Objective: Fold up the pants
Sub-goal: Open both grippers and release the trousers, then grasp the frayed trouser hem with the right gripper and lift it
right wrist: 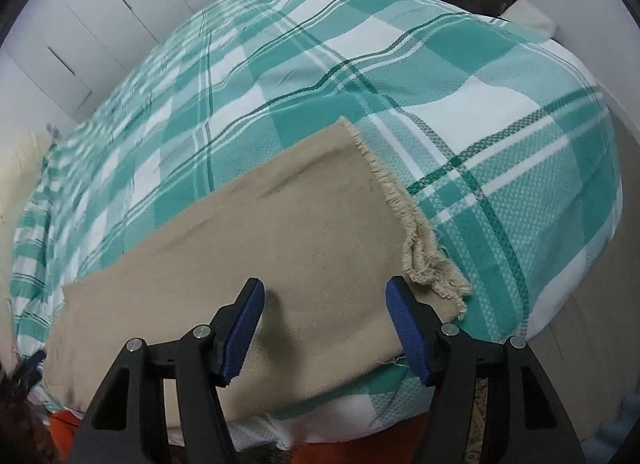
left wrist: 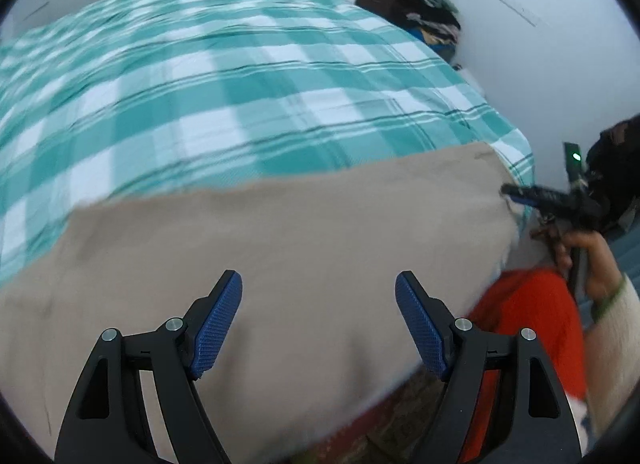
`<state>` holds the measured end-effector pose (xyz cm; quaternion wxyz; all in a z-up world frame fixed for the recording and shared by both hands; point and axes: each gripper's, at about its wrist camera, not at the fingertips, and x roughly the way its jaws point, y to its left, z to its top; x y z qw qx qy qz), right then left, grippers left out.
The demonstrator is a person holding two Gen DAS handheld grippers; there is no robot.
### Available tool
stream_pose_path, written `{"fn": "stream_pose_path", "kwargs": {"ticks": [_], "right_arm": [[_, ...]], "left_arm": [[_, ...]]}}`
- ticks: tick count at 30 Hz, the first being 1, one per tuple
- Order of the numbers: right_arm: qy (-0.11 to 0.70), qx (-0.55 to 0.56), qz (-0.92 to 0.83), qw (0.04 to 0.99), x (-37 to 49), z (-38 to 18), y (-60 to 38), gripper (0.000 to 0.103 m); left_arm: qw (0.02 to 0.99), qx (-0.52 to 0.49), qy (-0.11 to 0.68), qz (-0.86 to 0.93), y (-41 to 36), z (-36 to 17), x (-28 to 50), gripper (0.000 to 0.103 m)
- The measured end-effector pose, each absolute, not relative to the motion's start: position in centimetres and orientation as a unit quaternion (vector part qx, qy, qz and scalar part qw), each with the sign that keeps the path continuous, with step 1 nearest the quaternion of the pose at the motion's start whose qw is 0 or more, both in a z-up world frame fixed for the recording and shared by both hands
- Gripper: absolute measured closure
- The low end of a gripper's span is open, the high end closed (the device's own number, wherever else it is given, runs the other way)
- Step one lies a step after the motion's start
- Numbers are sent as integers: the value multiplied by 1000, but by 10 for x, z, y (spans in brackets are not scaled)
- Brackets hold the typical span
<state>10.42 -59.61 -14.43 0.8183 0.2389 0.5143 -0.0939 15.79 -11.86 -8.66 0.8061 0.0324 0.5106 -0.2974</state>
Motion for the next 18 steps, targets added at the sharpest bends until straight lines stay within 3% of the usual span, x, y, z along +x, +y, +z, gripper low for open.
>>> {"fn": "stream_pose_path", "kwargs": {"ticks": [6, 10, 18], "right_arm": [[532, 171, -101, 823, 103, -141, -577, 39], [531, 161, -104, 825, 104, -141, -574, 39], [521, 185, -109, 826, 103, -140, -579, 39]], "left_arm": [[786, 79, 543, -287, -197, -126, 187, 22], [764, 142, 543, -319, -218, -149, 137, 22], [768, 250, 476, -349, -228, -151, 55, 10]]}}
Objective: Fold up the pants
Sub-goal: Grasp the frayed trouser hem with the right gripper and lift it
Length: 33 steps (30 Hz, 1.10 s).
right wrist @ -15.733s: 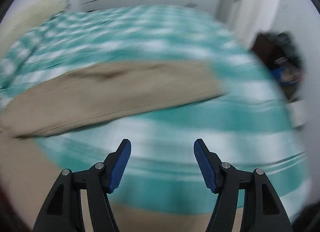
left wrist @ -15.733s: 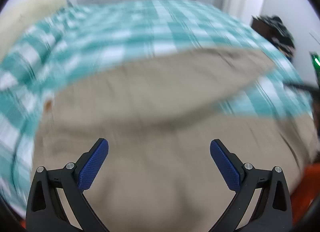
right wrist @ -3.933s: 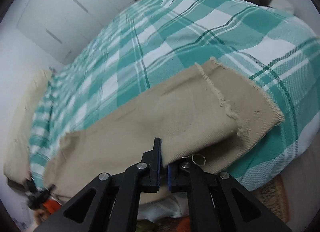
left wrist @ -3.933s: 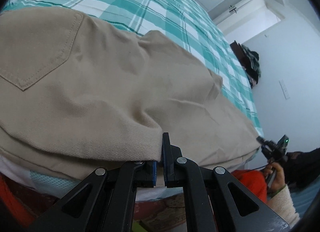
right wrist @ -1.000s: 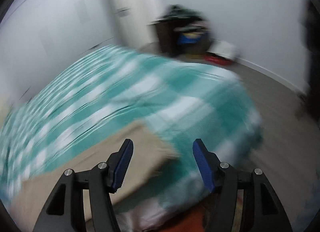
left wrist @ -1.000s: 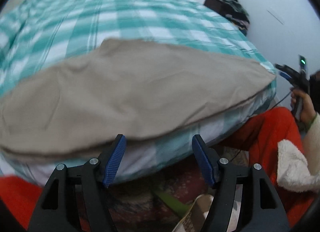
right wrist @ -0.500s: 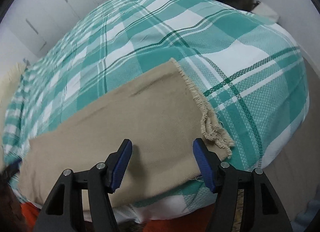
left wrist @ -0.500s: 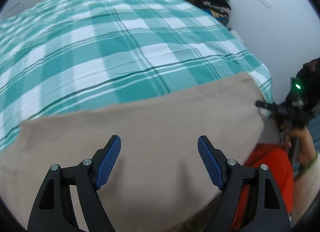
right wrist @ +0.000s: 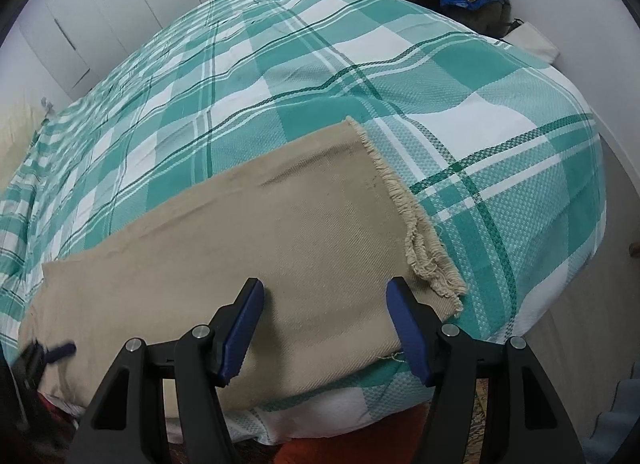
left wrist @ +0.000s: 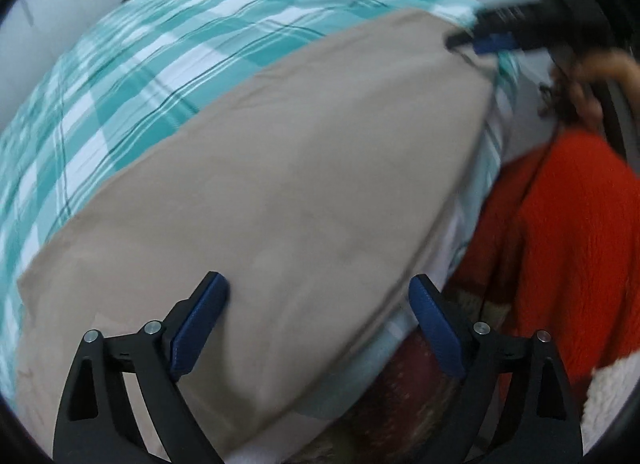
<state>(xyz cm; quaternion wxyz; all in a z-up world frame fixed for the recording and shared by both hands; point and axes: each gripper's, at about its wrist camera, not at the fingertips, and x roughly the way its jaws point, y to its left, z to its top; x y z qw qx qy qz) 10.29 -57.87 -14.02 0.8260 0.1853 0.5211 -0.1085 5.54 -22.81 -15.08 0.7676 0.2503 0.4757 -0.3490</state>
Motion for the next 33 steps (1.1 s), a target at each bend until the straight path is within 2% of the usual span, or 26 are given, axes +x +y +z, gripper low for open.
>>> {"fn": "stream_pose_path", "kwargs": {"ticks": [2, 6, 10, 12, 16, 23, 33], "right_arm": [[515, 192, -113, 828, 102, -138, -580, 39], [444, 243, -123, 853, 78, -120, -592, 39], [329, 391, -127, 850, 21, -114, -630, 39], [309, 449, -131, 828, 2, -122, -647, 39], [316, 513, -104, 792, -5, -140, -657, 39], [340, 572, -60, 744, 15, -164, -665, 41], [413, 527, -17, 742, 62, -174, -637, 52]], "left_arm": [[770, 247, 474, -350, -225, -147, 53, 11], [775, 125, 503, -360, -200, -121, 72, 11], [792, 76, 510, -328, -180, -112, 96, 11], [789, 88, 519, -317, -186, -120, 102, 11], [779, 136, 529, -308, -207, -144, 100, 11], [783, 154, 519, -306, -210, -143, 92, 11], [789, 176, 505, -303, -219, -152, 85, 5]]}}
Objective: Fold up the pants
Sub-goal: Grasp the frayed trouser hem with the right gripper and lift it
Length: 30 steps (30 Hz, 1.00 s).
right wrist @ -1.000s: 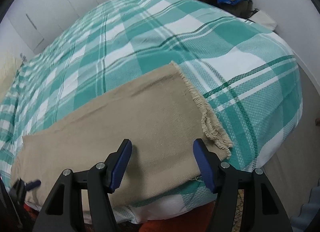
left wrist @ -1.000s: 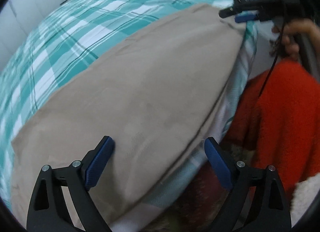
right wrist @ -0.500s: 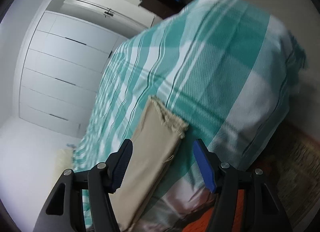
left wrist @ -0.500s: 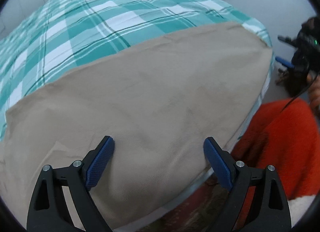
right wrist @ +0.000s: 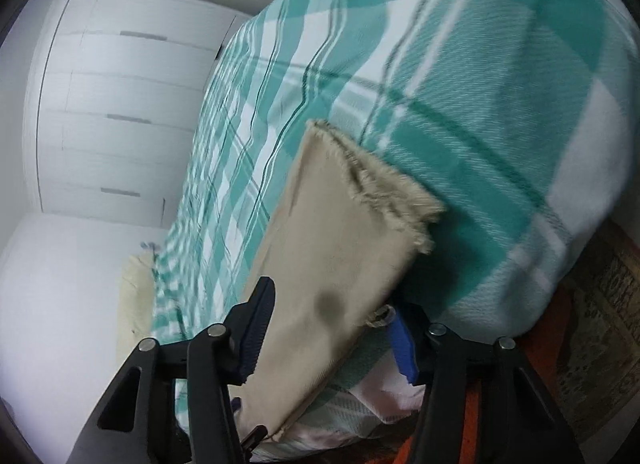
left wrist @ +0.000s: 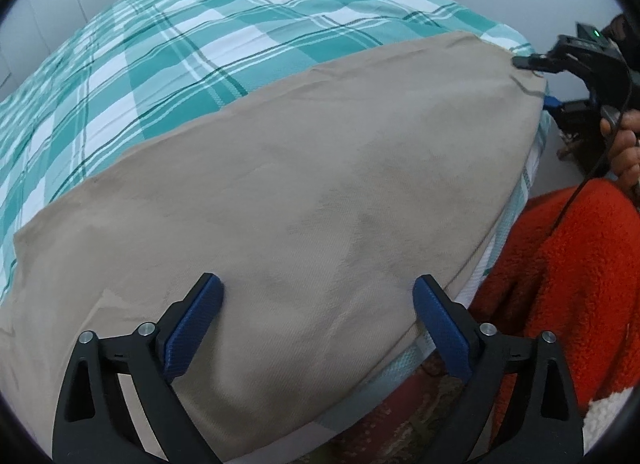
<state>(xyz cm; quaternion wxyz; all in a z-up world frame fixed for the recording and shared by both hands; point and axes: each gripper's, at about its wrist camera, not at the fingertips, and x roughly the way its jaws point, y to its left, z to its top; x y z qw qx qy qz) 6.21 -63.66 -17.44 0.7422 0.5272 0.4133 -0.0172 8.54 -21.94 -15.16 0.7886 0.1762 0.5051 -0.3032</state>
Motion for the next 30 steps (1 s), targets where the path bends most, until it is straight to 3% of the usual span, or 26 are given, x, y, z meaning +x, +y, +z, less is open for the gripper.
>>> {"fn": "stream_pose_path", "kwargs": {"ticks": [2, 4, 7, 16, 23, 29, 30], "right_arm": [[435, 498, -24, 750, 72, -175, -629, 63], [448, 473, -36, 758, 79, -175, -624, 82], [435, 438, -44, 785, 82, -160, -610, 91], [343, 301, 25, 889, 77, -28, -533, 93], [303, 163, 177, 922, 93, 80, -385, 94], [327, 106, 273, 899, 104, 72, -255, 93], [331, 111, 285, 892, 105, 63, -241, 88]], "left_arm": [[789, 186, 500, -304, -223, -154, 83, 2], [789, 201, 494, -304, -225, -156, 79, 1], [782, 181, 505, -317, -216, -146, 78, 3], [807, -31, 525, -268, -72, -92, 119, 3], [845, -156, 487, -159, 74, -79, 128, 3], [849, -213, 474, -90, 148, -111, 107, 3], [849, -219, 475, -79, 156, -119, 104, 3]]}}
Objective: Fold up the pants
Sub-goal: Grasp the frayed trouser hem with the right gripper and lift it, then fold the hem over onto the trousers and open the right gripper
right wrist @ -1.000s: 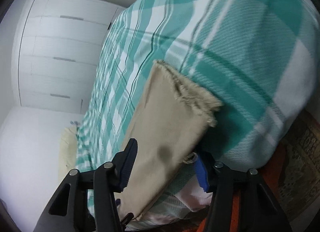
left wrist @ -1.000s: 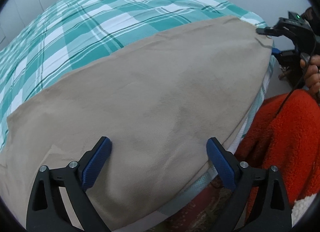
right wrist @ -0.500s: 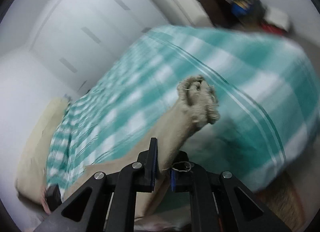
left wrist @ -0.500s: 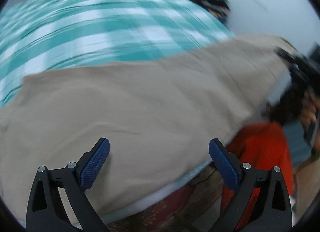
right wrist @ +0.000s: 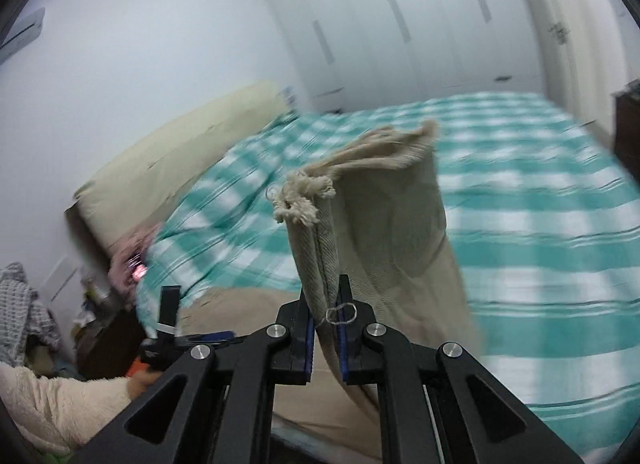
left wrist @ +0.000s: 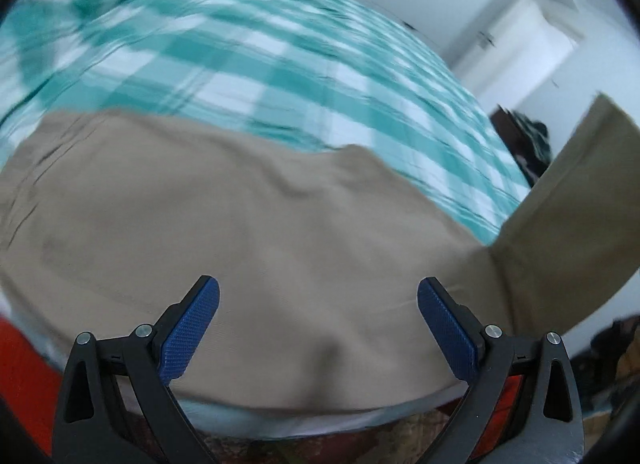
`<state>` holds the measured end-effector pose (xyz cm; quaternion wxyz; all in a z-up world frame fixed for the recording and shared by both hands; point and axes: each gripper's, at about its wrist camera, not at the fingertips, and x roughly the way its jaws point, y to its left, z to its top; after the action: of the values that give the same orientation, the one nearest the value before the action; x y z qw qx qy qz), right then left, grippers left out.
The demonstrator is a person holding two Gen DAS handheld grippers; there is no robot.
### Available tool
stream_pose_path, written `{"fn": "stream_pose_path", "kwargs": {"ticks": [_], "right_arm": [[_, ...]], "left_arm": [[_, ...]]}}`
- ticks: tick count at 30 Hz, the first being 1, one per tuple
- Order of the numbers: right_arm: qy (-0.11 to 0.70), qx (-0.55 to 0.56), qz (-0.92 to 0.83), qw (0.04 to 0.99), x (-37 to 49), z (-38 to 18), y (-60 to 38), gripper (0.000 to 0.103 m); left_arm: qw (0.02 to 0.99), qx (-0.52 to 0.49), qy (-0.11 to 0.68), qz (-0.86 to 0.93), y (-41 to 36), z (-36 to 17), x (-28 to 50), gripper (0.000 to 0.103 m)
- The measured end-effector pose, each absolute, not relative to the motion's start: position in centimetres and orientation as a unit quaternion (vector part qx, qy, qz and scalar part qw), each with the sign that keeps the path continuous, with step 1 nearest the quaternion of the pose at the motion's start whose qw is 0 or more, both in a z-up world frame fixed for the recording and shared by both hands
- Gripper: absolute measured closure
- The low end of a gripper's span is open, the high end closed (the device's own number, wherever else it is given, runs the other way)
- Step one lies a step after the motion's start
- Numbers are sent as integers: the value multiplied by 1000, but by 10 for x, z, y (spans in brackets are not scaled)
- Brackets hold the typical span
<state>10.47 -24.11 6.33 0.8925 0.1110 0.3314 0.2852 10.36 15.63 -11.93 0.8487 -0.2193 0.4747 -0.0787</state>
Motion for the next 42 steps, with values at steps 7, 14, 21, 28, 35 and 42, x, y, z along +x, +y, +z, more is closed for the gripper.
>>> {"fn": "stream_pose_path", "kwargs": {"ticks": [7, 14, 21, 28, 35, 42], "right_arm": [[378, 144, 298, 865, 96, -19, -208, 51], [445, 68, 182, 874, 105, -116, -254, 52], [490, 24, 155, 857, 102, -160, -254, 49], [483, 23, 158, 861, 94, -158, -249, 48], [473, 17, 162, 866, 86, -162, -248, 48], [475, 15, 161, 865, 87, -161, -246, 44]], "left_arm": [[845, -284, 451, -46, 199, -134, 94, 4], [870, -193, 442, -103, 144, -126, 102, 4], [867, -124, 447, -183, 62, -109, 113, 4], [826, -40, 535, -175, 2, -149, 141, 6], [834, -7, 521, -182, 19, -156, 114, 6], [837, -2, 514, -185, 15, -164, 114, 5]]}}
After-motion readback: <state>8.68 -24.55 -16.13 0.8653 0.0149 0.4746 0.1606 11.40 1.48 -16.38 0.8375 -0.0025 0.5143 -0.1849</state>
